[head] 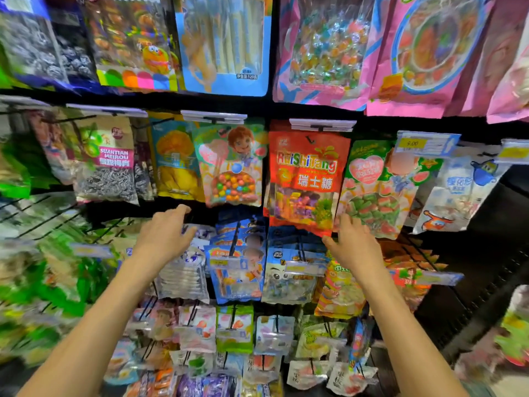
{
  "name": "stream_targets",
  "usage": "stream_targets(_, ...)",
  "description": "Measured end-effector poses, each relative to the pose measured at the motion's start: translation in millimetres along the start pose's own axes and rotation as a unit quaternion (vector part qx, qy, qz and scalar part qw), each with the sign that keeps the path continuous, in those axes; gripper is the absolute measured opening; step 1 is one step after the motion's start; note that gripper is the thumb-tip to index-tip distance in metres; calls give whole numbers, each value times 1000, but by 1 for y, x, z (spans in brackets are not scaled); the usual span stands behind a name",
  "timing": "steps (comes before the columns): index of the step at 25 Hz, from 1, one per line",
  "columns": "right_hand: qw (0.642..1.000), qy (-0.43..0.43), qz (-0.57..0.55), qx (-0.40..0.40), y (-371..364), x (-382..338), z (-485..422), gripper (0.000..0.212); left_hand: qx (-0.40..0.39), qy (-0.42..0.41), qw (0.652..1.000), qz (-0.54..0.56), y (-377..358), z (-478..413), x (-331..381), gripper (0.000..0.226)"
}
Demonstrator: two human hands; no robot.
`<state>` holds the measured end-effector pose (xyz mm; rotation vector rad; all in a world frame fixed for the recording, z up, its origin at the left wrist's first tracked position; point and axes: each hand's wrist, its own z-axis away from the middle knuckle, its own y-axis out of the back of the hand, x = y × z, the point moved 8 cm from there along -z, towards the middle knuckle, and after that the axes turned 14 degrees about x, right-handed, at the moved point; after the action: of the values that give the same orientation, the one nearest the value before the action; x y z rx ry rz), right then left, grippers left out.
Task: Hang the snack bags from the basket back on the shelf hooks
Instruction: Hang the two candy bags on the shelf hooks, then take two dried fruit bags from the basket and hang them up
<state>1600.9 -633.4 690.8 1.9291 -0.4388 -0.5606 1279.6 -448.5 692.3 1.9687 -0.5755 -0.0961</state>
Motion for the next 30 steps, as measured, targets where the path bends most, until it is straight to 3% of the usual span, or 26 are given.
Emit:
stream_targets(4,995,71,63,-19,14,-27,14,57,-35,-43,992,-116,16,30,7,51)
stream_targets(12,980,183,42,-61,-1,-141,76,59,-32,-22,989,-144,63,96,-57,53)
stream_targets(24,930,359,-25,-80,-6,-470,238,57,-71,129,966,-212,199,239,-353,61)
stream_targets(30,891,441,-72,-84,5,-641,330,62,-73,207,942,-255,270,308,-492,51)
